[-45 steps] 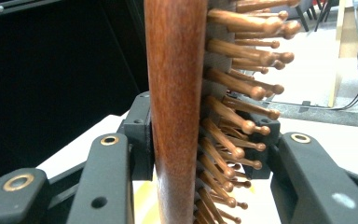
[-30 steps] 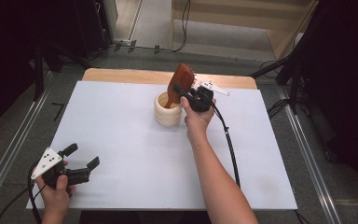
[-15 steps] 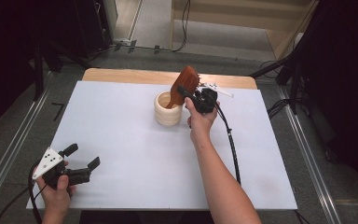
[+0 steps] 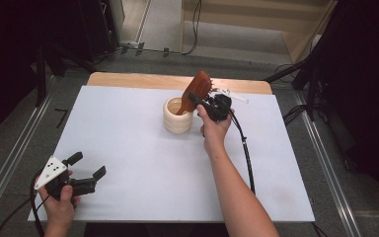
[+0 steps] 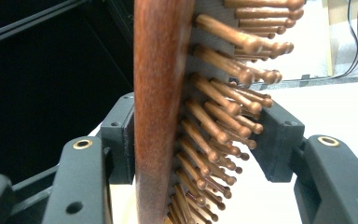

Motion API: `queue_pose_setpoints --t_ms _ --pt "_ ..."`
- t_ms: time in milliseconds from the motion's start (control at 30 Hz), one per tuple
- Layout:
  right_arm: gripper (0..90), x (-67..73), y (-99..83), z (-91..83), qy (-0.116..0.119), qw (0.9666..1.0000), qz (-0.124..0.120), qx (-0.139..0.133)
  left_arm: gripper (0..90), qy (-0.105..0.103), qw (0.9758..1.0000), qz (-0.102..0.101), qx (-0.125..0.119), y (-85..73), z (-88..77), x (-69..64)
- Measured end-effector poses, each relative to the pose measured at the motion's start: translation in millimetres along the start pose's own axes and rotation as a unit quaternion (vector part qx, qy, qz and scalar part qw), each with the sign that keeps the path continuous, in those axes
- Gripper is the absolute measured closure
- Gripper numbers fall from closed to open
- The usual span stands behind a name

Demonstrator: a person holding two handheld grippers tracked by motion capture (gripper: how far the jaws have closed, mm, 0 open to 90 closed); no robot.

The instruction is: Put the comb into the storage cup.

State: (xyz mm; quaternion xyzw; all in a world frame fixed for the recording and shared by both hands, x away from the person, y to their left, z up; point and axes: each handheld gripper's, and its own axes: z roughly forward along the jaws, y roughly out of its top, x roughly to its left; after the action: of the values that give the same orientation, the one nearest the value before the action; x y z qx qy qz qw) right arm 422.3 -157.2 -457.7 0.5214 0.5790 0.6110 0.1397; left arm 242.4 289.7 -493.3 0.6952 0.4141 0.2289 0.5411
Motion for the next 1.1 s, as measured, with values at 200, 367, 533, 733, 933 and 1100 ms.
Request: queue_pose_setpoints --t_ms 200,367,533,733,933,1100 --pt "34.9 -1.7 0.0 -0.3 0.003 0.9999 -0.005 0.009 0.0 -0.001 1.0 -0.001 0.001 0.1 -0.1 0.3" --pt "20.2 0.2 0.0 -1.1 0.016 0.9994 -0.022 0.02 0.0 0.0 1.0 -0.001 0.0 0.0 -0.2 0.1" --pt "0.7 -0.9 1.3 -3.5 0.018 0.9989 -0.029 0.034 0.0 -0.001 1.0 0.0 -0.001 -0.1 0.0 -0.1" --pt "0.0 0.6 2.1 -6.1 0.031 0.9969 -0.051 0.052 0.0 -0.001 1.0 0.0 0.0 -0.1 0.1 -0.2" --pt "0.0 1.1 4.0 -10.9 0.023 0.9965 -0.061 0.054 0.0 -0.001 1.0 0.0 0.0 0.0 0.0 -0.1" --pt "0.0 3.8 6.0 -17.1 0.014 0.9946 -0.086 0.056 0.0 -0.001 1.0 0.0 0.001 0.1 0.0 -0.3"
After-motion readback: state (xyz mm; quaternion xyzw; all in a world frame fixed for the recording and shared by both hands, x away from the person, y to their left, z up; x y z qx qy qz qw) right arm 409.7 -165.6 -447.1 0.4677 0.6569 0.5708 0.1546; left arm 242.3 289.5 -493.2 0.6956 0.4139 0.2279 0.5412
